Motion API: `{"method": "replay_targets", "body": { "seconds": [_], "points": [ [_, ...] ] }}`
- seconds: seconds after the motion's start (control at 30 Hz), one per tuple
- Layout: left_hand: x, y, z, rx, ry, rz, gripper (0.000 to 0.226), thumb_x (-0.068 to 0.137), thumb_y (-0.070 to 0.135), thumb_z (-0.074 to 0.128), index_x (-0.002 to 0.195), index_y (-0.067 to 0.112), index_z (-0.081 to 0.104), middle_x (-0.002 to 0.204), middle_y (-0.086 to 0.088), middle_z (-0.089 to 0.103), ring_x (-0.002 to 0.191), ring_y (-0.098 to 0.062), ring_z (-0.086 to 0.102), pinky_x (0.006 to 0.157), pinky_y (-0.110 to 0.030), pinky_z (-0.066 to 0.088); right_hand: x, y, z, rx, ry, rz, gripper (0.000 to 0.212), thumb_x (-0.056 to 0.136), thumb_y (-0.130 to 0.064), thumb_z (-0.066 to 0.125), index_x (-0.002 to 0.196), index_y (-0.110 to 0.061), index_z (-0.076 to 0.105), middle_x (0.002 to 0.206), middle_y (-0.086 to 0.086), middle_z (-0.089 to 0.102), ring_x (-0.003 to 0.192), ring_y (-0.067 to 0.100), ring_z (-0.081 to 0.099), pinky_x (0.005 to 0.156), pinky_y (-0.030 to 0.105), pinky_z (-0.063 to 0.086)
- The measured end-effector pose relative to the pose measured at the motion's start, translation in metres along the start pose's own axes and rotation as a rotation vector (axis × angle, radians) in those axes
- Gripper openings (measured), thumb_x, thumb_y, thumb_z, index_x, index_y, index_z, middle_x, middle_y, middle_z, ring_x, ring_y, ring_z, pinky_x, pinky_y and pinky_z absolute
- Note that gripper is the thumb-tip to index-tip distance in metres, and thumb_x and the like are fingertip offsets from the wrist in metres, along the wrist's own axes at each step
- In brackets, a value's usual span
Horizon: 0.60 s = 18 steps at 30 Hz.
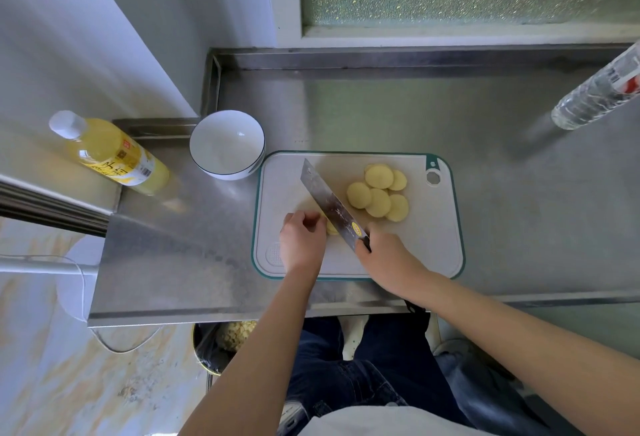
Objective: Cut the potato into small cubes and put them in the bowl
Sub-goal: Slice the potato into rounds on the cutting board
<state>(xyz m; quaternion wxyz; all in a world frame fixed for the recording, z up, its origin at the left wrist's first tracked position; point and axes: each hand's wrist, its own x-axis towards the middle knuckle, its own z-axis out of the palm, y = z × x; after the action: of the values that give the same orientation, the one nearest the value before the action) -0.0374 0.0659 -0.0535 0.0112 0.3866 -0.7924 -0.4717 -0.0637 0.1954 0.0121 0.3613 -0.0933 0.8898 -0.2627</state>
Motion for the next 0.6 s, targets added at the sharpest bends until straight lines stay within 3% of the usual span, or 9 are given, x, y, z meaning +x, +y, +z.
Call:
{"method": "replay_targets", "body": {
  "seconds": [0.2,0.47,0.6],
  "points": [
    [0.003,0.002,0.0,-0.067,-0.005,-0.112,0.01,0.083,0.016,0.063,0.09,0.015,0.071,0.091,-0.003,0.069,0.084,-0.02,0.063,0.076,-0.033,0.054,0.004,-0.005,0.004,0.003,-0.006,0.055,0.029,0.097,-0.02,0.036,0.069,-0.018,0.032,0.064,-0.001,0.04,0.054,0.013,0.038,0.046,0.024,0.024],
    [0.003,0.007,-0.004,-0.087,-0.011,-0.146,0.011,0.083,0.017,0.065,0.089,0.013,0.073,0.081,0.001,0.067,0.075,-0.015,0.061,0.065,-0.022,0.045,0.014,-0.007,0.014,0.01,-0.001,0.075,0.018,0.097,-0.021,0.037,0.084,-0.009,0.042,0.065,-0.001,0.041,0.054,0.013,0.038,0.045,0.024,0.027],
    [0.003,0.007,-0.004,-0.095,-0.011,-0.148,0.009,0.083,0.017,0.066,0.088,0.013,0.073,0.081,0.0,0.068,0.076,-0.016,0.062,0.067,-0.024,0.048,0.012,-0.007,0.02,0.033,0.016,0.048,0.017,0.097,-0.019,0.037,0.084,-0.009,0.041,0.065,-0.002,0.042,0.054,0.01,0.039,0.046,0.023,0.027]
  ]
}}
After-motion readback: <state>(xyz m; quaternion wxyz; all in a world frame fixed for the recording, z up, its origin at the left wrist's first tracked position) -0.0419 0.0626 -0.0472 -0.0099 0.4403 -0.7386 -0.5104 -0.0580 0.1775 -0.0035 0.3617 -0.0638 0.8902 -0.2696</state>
